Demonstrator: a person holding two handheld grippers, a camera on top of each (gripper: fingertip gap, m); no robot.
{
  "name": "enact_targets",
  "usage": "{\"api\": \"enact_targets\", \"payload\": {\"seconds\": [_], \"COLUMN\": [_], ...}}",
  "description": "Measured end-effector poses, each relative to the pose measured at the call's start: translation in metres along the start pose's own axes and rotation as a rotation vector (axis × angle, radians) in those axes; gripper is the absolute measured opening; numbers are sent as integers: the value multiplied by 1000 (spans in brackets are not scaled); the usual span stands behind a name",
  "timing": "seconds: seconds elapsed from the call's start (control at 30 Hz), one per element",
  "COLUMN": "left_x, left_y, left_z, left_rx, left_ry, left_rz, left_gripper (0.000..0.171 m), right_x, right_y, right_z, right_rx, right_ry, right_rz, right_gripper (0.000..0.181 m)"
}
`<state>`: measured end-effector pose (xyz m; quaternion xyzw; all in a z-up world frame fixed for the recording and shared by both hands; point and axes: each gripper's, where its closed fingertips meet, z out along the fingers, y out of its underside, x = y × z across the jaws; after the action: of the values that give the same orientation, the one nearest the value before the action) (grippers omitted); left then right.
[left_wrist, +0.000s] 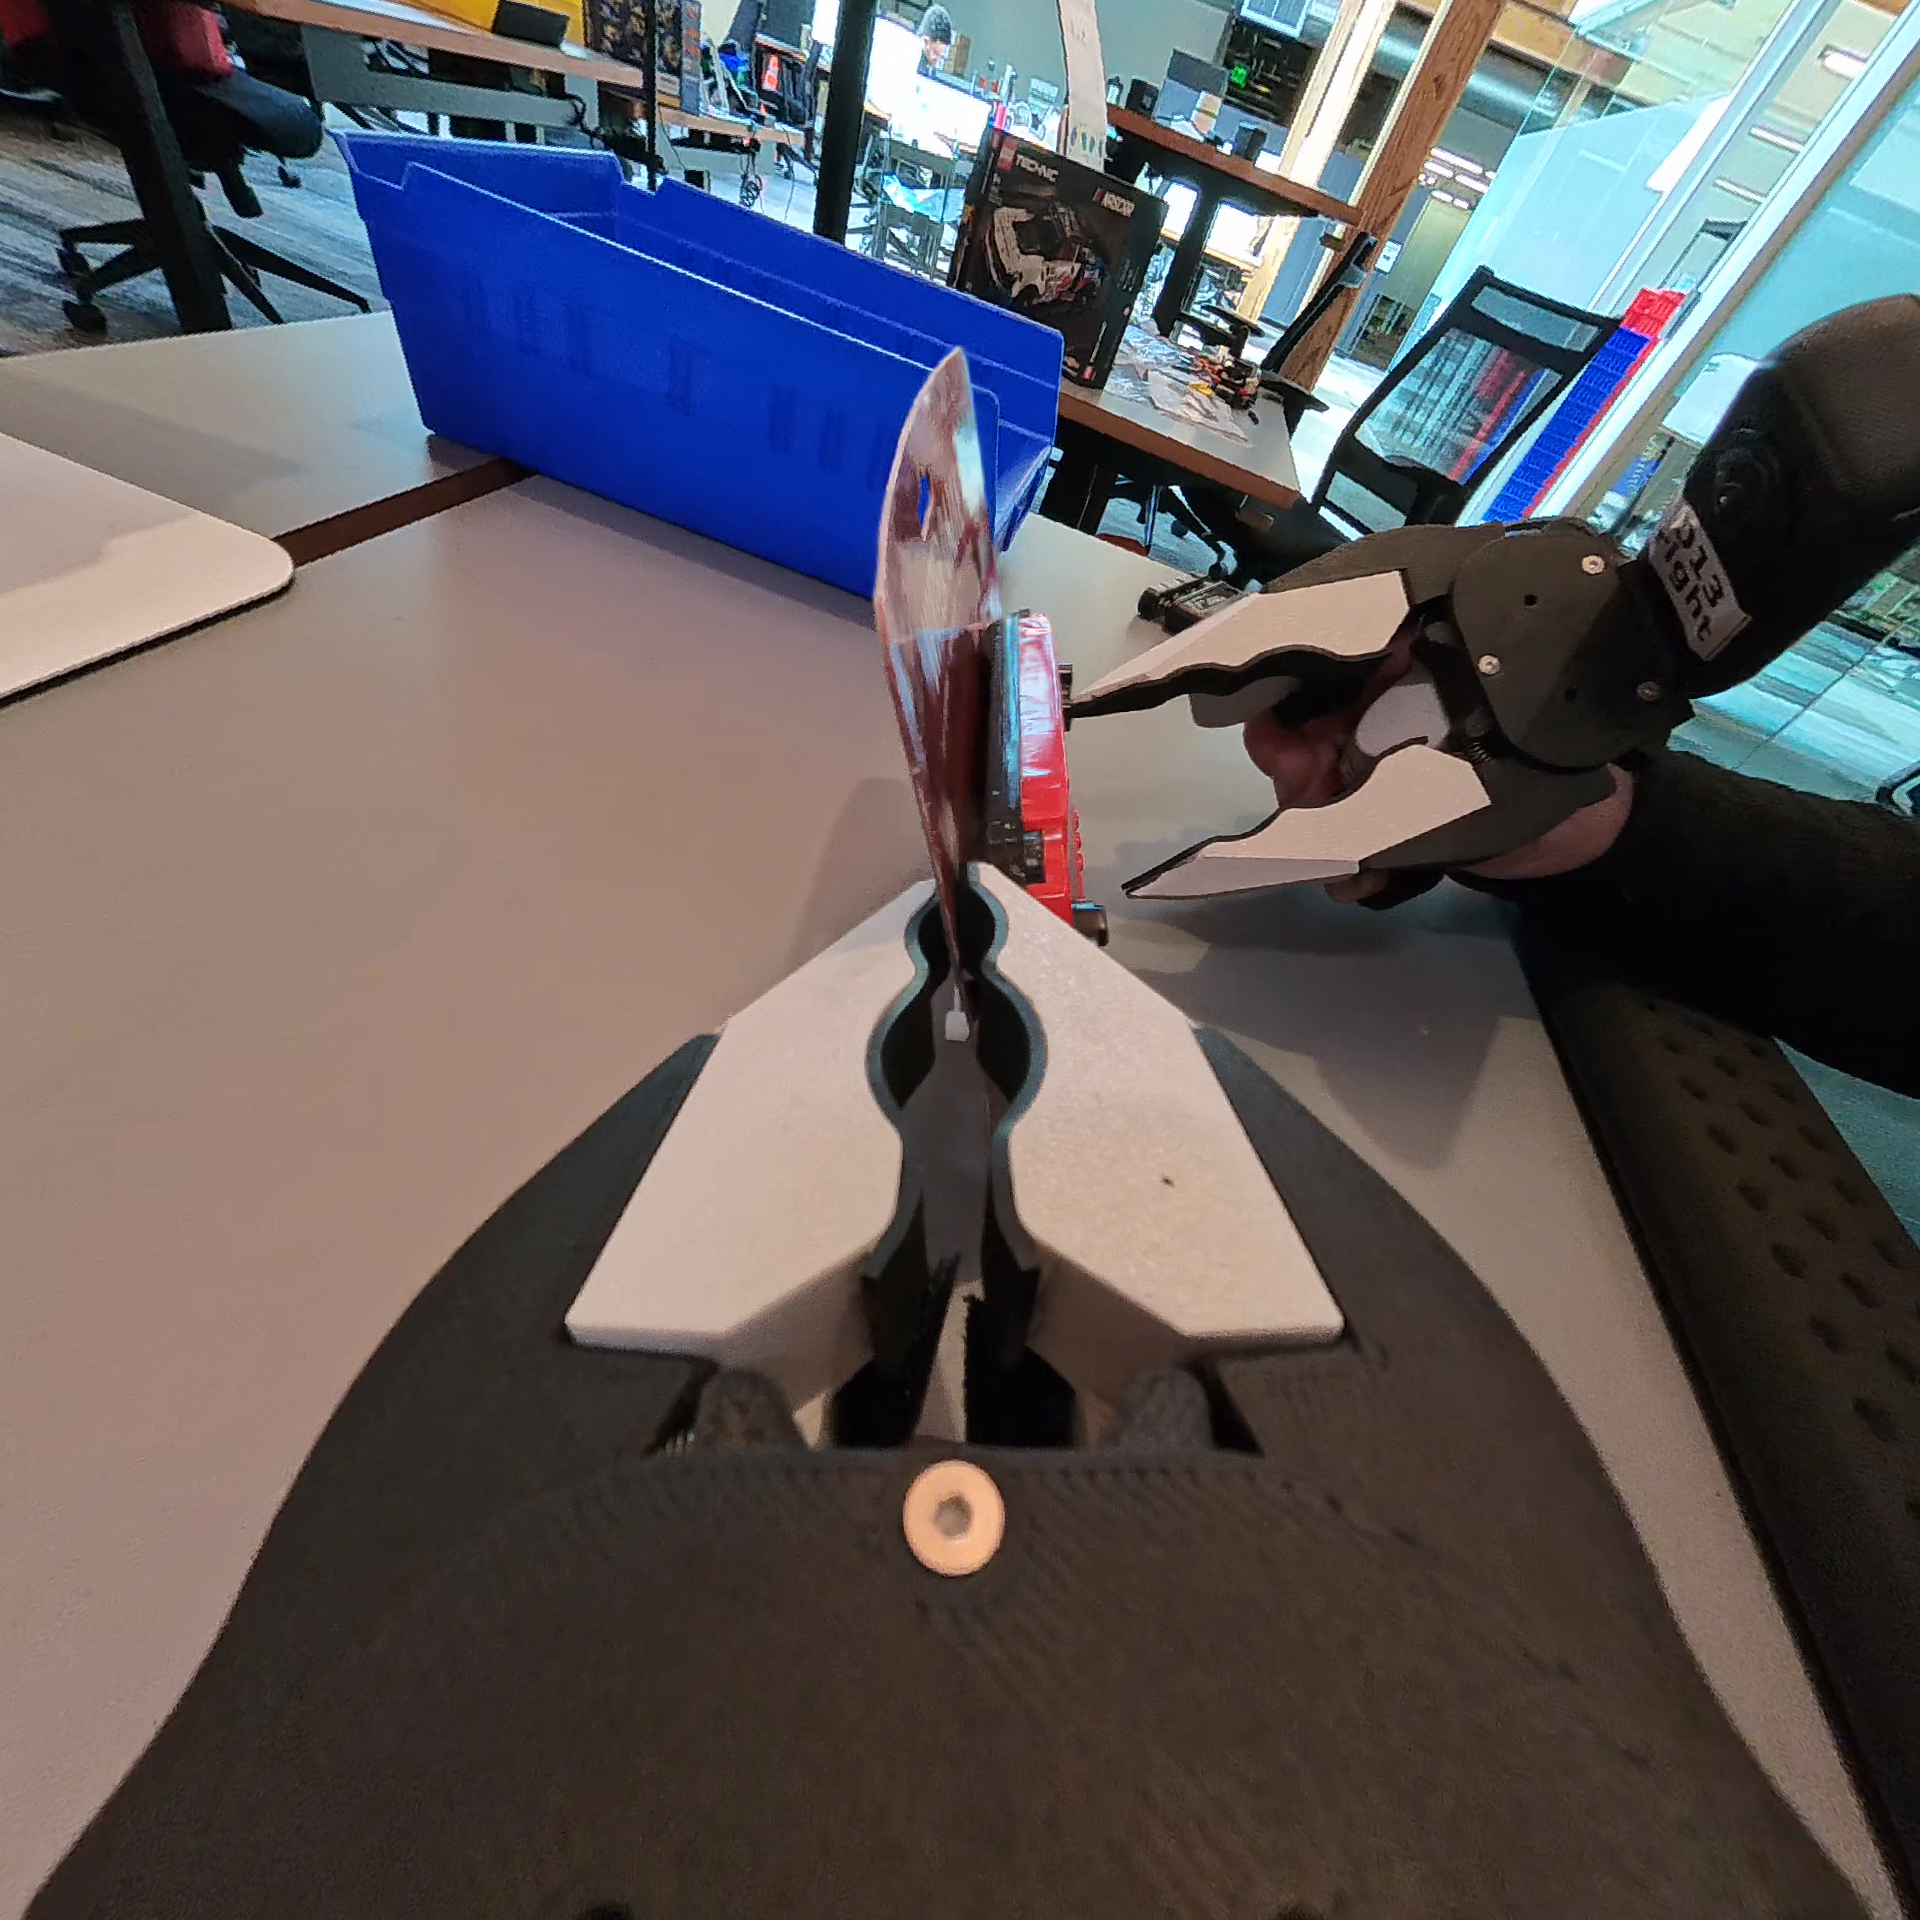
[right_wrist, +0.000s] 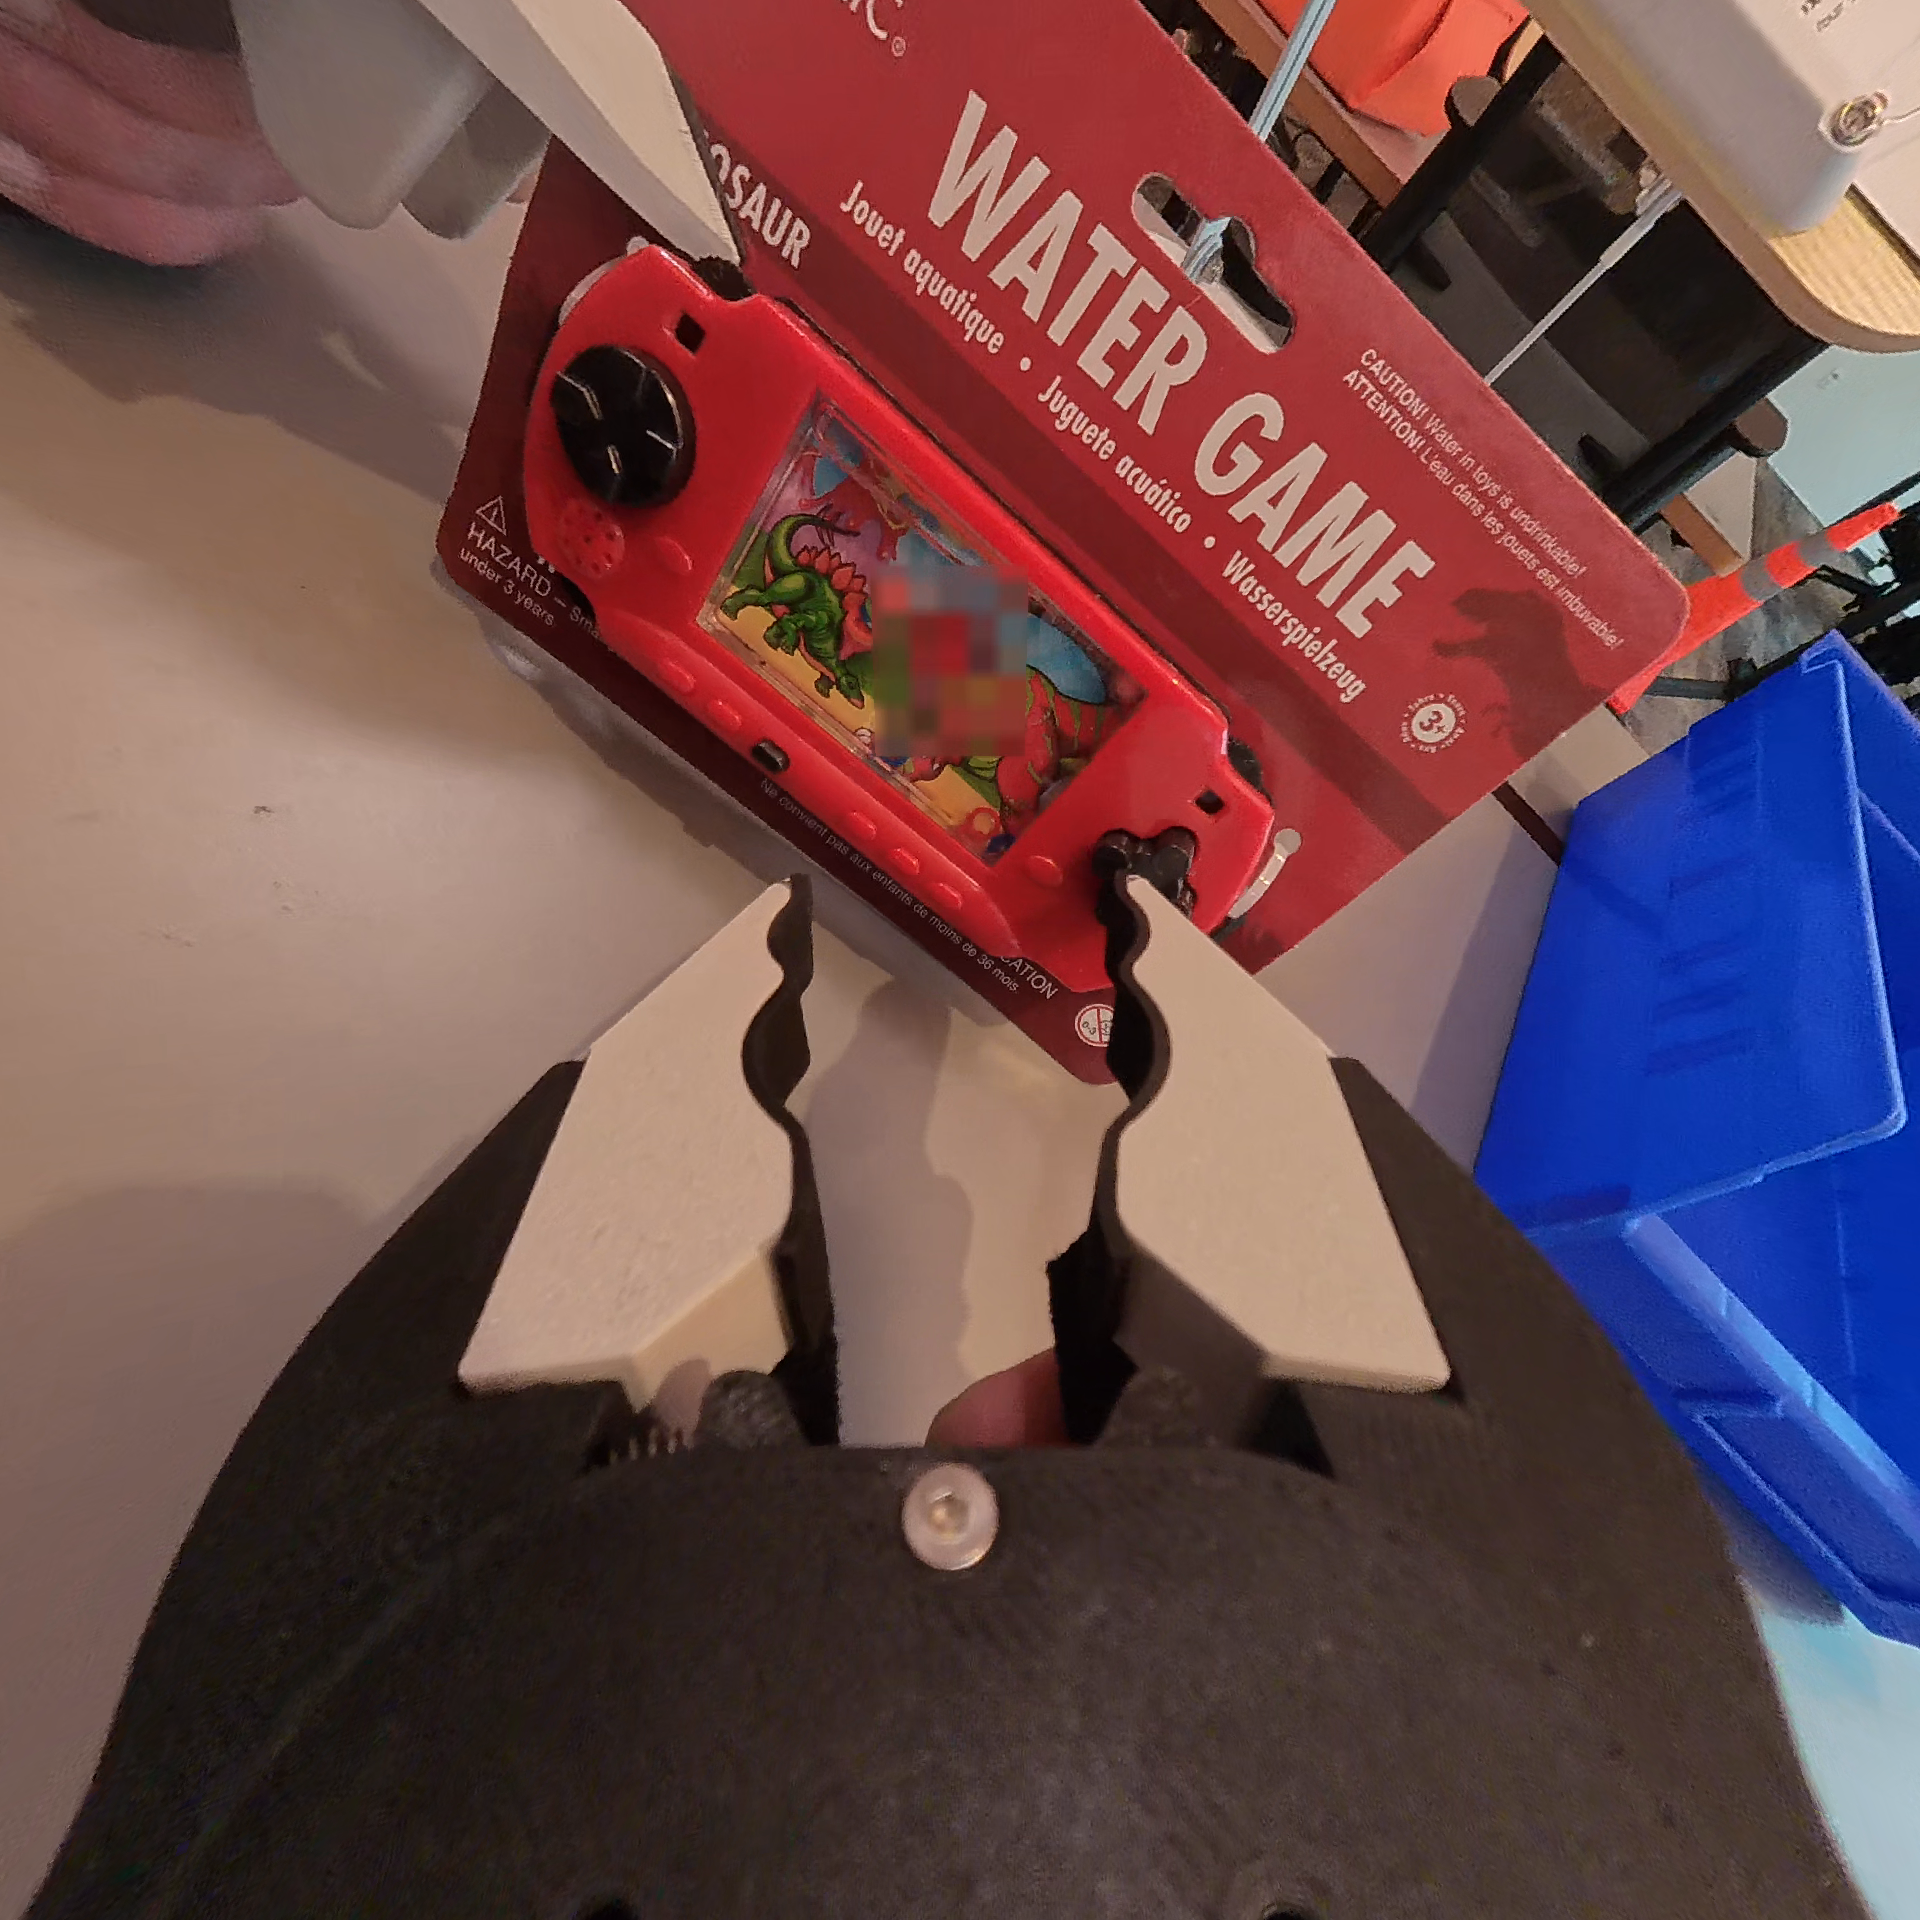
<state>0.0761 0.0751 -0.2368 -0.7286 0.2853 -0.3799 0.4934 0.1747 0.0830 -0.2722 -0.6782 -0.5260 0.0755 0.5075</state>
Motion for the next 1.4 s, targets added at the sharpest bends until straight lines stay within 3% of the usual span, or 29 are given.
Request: {"api": "enact_targets", "payload": {"seconds": [0.4,0.97,1.4], "left_x": [14,27,34], "left_y": [3,3,4], "left_z": [2,10,13], "left_rx": [11,22,14], "left_ry": [-18,-4,33], "left_rz": [44,70,58], "left_gripper": [0,0,0], "right_x": [-6,-5,-1], "right_y": [2,5,5], "right_z": [-5,-24,-20], "right_rx": [7,49,53], "right_ry": [-35,-36,-42], "right_rz": [53,124,141], "right_gripper": [70,67,67]}}
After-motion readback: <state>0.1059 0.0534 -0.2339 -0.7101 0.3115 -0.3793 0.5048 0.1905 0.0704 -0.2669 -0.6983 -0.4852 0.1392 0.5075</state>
